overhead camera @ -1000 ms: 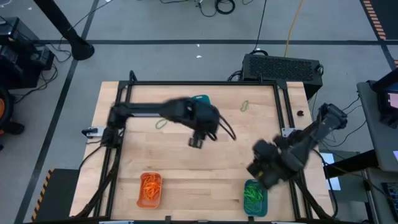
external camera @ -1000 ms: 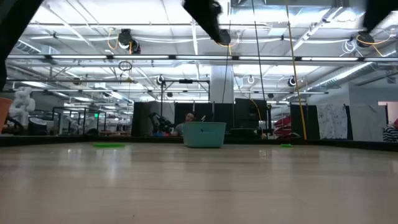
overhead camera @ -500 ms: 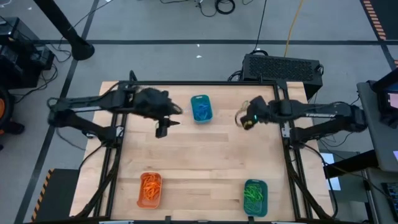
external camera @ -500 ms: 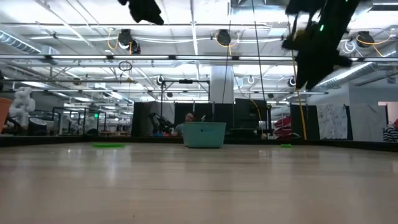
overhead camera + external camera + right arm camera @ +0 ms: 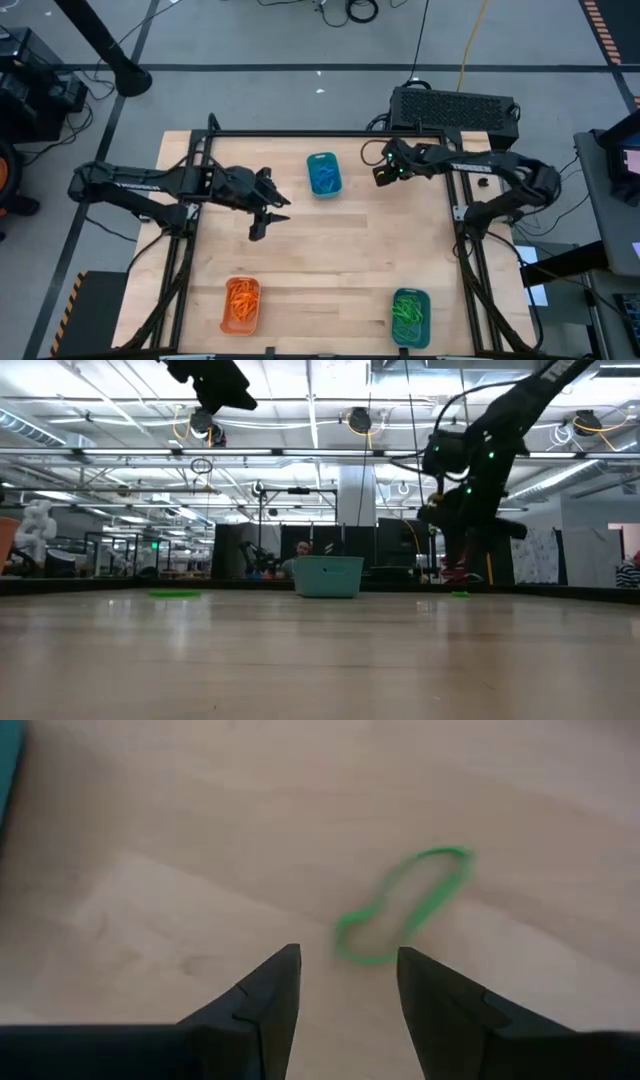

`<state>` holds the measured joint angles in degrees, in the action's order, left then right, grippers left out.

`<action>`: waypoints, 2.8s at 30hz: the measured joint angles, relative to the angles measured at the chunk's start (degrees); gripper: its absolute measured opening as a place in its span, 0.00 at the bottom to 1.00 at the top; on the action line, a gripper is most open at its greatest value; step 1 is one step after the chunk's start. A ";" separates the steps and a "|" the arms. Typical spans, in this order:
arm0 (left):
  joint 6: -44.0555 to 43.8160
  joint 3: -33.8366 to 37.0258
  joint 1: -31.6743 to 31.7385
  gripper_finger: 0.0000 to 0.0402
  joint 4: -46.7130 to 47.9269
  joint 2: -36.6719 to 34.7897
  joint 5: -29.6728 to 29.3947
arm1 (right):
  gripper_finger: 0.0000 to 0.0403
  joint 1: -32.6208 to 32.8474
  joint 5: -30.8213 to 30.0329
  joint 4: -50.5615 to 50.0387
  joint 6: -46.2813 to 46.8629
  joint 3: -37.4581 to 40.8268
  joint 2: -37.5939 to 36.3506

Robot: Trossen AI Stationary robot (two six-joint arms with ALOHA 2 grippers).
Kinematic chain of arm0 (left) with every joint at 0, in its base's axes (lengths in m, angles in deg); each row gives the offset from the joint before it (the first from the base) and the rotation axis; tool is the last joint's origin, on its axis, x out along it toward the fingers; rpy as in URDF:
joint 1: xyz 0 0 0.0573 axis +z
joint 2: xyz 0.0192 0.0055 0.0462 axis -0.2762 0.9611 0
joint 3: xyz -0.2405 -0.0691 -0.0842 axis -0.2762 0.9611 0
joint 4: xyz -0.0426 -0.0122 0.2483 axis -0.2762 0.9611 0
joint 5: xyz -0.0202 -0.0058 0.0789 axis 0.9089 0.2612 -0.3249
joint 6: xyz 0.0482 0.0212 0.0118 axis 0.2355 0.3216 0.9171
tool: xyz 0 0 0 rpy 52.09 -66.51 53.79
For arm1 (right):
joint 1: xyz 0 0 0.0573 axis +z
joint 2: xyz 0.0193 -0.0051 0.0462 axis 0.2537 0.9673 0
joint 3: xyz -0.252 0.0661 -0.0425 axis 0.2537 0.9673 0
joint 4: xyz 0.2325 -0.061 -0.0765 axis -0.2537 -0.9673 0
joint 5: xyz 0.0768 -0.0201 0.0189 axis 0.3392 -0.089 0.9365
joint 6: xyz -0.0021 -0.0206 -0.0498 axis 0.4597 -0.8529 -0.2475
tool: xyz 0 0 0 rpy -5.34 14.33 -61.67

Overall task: Sort rubber bands into baskets
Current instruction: Put the green rubber band into the bottom bin

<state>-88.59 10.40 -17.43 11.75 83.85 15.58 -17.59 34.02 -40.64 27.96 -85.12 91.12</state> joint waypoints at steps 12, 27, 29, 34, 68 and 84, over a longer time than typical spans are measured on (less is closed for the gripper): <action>-0.09 -0.02 -3.08 0.50 -0.46 -0.02 -0.20 | 0.36 -1.15 0.51 2.74 -2.05 -0.33 11.29; -0.18 -0.05 -5.48 0.50 -1.11 -0.02 -1.62 | 0.01 -1.84 -0.90 3.97 -7.33 -0.01 10.33; -0.20 -0.05 -5.48 0.50 -1.11 -0.02 -1.66 | 0.00 -1.91 -0.93 1.50 -8.18 -0.26 9.42; -0.07 -0.06 -5.45 0.50 -1.65 -0.02 -2.33 | 0.00 -1.32 -0.84 -0.91 -7.34 -1.70 6.09; -1.15 -0.07 -6.62 0.50 -2.09 -0.02 -2.52 | 0.32 -3.97 1.91 7.47 -4.61 -2.08 14.75; 3.43 17.60 -10.72 0.50 -40.23 0.47 -6.25 | 0.00 8.52 22.10 4.46 -9.08 -1.70 -3.53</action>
<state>-85.16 28.00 -28.15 -28.48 84.32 9.33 -9.07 56.12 -36.18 18.88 -86.82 87.59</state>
